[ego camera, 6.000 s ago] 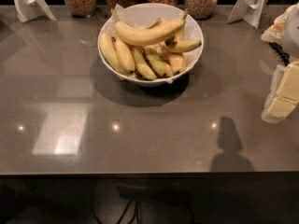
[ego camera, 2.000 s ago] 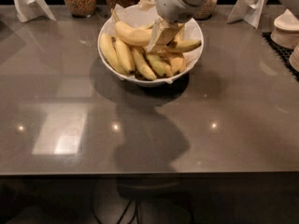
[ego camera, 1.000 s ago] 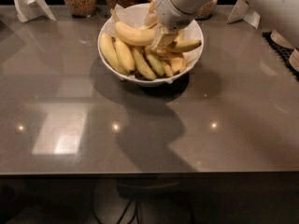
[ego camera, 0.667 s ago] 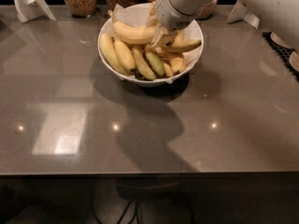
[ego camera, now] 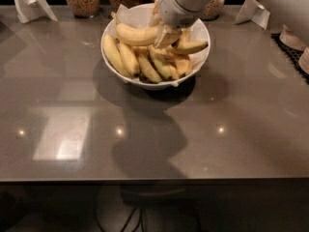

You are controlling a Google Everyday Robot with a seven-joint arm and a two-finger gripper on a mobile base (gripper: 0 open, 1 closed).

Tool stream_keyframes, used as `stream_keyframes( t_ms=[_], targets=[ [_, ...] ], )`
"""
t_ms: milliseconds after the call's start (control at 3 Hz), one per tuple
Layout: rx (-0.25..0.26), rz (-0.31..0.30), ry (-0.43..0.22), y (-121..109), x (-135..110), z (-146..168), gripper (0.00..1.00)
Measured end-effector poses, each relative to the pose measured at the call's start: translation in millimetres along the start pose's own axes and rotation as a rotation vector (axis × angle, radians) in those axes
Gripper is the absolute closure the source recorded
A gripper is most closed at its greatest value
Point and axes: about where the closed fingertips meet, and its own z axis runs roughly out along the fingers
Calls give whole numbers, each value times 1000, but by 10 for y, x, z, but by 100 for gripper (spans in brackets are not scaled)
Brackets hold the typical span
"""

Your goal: Pick banana from white bowl

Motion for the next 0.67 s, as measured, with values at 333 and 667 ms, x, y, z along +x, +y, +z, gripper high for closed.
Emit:
stream_keyframes(
  t_ms=[333,667],
  targets=[
    [13,8,-20,9,-80,-194,100],
    [31,30,-70,76,-25,-502,100]
  ],
)
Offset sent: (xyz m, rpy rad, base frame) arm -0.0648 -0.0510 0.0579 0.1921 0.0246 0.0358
